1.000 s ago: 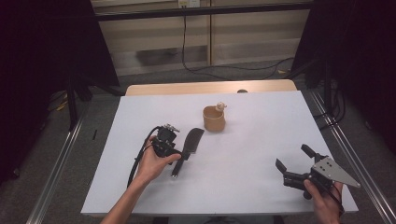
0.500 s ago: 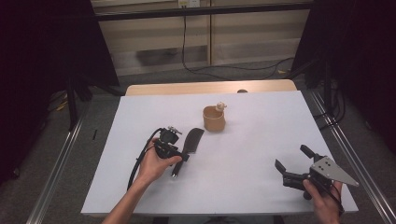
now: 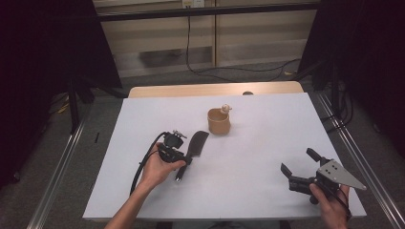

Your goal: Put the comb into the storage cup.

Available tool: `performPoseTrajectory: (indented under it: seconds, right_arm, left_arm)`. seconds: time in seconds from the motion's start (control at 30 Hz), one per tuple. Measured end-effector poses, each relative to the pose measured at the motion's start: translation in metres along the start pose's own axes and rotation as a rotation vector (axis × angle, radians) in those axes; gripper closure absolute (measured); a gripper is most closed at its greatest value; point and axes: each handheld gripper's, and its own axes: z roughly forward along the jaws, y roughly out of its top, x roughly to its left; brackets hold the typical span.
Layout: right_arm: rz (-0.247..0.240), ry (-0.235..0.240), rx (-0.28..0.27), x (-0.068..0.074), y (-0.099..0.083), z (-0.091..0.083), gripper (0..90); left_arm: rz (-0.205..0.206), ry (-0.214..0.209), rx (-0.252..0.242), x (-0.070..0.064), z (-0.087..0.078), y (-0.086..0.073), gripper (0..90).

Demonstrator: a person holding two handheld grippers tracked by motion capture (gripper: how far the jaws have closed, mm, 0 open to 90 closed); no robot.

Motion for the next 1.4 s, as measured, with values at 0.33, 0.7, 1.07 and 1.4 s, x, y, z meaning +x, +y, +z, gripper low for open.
performPoseTrajectory:
  seconds: [0.33, 0.7, 1.07, 1.4]
  right_arm:
    - [-0.003, 0.000, 0.003, 0.000, 0.000, 0.001, 0.0]
    - [-0.007, 0.012, 0.001, 0.001, 0.000, 0.002, 0.0]
    - [-0.004, 0.019, 0.001, 0.001, 0.000, 0.001, 0.0]
    - [-0.001, 0.016, 0.001, 0.000, 0.000, 0.001, 0.0]
  left_arm:
    - [0.041, 0.079, 0.025, -0.009, 0.003, 0.004, 62.1]
    - [0.032, 0.102, 0.059, -0.012, 0.005, 0.009, 67.4]
    - [0.030, 0.119, 0.054, -0.013, 0.004, 0.009, 72.9]
    - [-0.005, 0.073, 0.027, -0.003, -0.004, 0.008, 72.9]
